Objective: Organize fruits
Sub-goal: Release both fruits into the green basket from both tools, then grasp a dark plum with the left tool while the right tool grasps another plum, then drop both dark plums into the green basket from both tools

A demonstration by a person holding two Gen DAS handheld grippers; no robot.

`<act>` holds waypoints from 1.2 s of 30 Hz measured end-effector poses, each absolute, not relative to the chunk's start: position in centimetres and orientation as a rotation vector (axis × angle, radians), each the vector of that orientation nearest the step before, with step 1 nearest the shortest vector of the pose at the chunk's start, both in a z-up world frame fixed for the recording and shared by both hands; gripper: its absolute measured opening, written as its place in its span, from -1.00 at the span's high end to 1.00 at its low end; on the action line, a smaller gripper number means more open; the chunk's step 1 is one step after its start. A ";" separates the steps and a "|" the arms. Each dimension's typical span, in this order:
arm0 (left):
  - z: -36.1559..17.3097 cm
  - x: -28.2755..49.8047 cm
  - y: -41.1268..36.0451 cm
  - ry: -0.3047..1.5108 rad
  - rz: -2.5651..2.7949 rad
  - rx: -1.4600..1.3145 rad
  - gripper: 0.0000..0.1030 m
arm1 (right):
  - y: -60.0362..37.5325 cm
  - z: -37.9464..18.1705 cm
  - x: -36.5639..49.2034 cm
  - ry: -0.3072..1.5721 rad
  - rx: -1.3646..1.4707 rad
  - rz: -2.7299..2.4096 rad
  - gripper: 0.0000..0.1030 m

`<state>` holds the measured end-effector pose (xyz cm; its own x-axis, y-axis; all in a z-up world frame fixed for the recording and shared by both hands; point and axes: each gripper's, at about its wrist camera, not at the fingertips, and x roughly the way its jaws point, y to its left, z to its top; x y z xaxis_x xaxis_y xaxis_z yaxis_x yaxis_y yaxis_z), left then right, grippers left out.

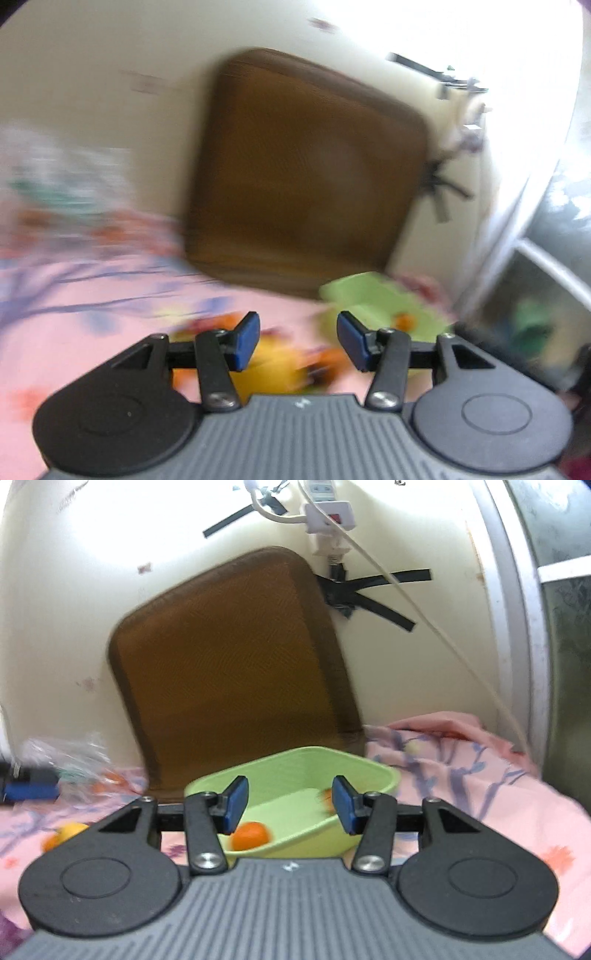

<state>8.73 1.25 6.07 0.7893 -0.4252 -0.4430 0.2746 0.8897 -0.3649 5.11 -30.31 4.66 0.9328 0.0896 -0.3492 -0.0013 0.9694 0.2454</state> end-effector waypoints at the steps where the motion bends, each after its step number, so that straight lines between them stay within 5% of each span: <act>1: 5.7 8.1 2.4 0.550 -0.355 -0.278 0.08 | -29.6 4.9 5.0 0.370 0.251 0.077 -0.01; 15: -0.8 5.8 2.3 0.665 -0.354 -0.085 0.08 | -16.9 3.0 5.0 0.601 0.026 0.340 0.00; 18: -1.2 5.5 1.9 0.645 -0.333 -0.040 0.20 | -16.5 2.5 6.6 0.644 0.031 0.331 0.01; 19: -1.1 5.2 1.7 0.640 -0.326 -0.026 0.39 | -16.2 2.3 6.8 0.660 0.033 0.339 0.01; 21: -1.2 5.0 1.6 0.637 -0.323 -0.016 0.56 | -15.9 1.7 6.9 0.702 0.036 0.363 0.37; 36: 4.0 9.7 -8.1 0.612 -0.655 -0.190 0.56 | -25.0 4.2 3.4 0.513 0.149 0.212 0.48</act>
<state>9.71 -8.14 4.01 0.6256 -0.6208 -0.4724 0.5126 0.7836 -0.3510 3.42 -25.00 4.22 0.8501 0.2379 -0.4699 -0.1634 0.9673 0.1941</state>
